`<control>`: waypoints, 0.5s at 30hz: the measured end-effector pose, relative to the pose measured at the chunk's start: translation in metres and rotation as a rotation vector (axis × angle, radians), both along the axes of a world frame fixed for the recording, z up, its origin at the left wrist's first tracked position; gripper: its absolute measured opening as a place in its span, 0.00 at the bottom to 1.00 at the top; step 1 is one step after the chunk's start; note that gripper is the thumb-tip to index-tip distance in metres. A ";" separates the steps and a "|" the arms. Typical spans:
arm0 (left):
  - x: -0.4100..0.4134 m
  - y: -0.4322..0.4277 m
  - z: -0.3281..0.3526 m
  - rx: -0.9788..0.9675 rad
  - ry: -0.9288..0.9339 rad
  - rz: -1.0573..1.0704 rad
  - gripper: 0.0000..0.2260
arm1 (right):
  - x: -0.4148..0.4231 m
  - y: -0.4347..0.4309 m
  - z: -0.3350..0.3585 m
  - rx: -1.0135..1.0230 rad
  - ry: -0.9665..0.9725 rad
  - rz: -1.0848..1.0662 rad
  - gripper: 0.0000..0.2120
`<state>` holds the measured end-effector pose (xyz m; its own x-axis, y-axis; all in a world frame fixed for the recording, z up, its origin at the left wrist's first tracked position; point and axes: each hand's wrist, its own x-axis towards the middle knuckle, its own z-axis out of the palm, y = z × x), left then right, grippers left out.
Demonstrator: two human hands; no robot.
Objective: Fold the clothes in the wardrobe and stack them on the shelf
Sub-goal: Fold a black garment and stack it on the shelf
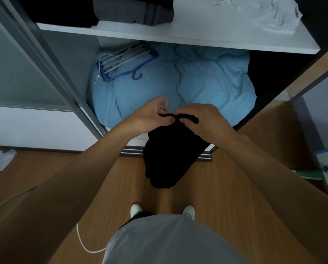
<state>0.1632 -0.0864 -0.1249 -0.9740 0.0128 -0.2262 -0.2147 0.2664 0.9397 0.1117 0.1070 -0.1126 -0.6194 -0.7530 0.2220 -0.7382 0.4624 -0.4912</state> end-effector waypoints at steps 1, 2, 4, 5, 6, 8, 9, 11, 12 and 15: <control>0.000 0.001 -0.001 -0.017 0.013 -0.007 0.11 | -0.001 0.000 0.001 -0.004 0.009 -0.012 0.10; 0.000 0.002 -0.002 -0.039 0.035 -0.021 0.10 | -0.002 0.000 0.001 -0.006 0.024 -0.029 0.08; 0.001 0.007 -0.005 -0.062 0.085 -0.057 0.10 | -0.004 -0.003 0.002 0.015 0.054 -0.067 0.08; 0.001 0.009 -0.007 -0.055 0.106 -0.066 0.11 | -0.004 -0.005 0.002 0.029 0.059 -0.080 0.08; 0.002 0.011 -0.009 -0.044 0.129 -0.064 0.11 | -0.005 -0.006 0.003 0.032 0.057 -0.089 0.09; 0.002 0.014 -0.013 -0.063 0.207 -0.036 0.10 | -0.005 -0.008 0.004 -0.013 0.036 -0.120 0.09; 0.002 0.015 -0.016 -0.099 0.256 -0.015 0.08 | -0.004 -0.009 0.005 -0.053 0.017 -0.150 0.09; 0.004 0.017 -0.022 -0.204 0.339 0.035 0.05 | -0.002 -0.010 0.006 -0.132 -0.016 -0.202 0.08; 0.006 0.019 -0.026 -0.260 0.367 0.056 0.06 | -0.001 -0.012 0.007 -0.156 -0.025 -0.217 0.08; 0.014 0.023 -0.039 -0.420 0.415 0.107 0.09 | 0.001 -0.015 0.010 -0.177 -0.072 -0.245 0.08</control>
<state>0.1774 -0.0633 -0.1637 -0.9730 -0.0979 0.2091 0.1020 0.6302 0.7697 0.1122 0.0915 -0.1030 -0.7965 -0.5332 0.2850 -0.5757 0.5250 -0.6269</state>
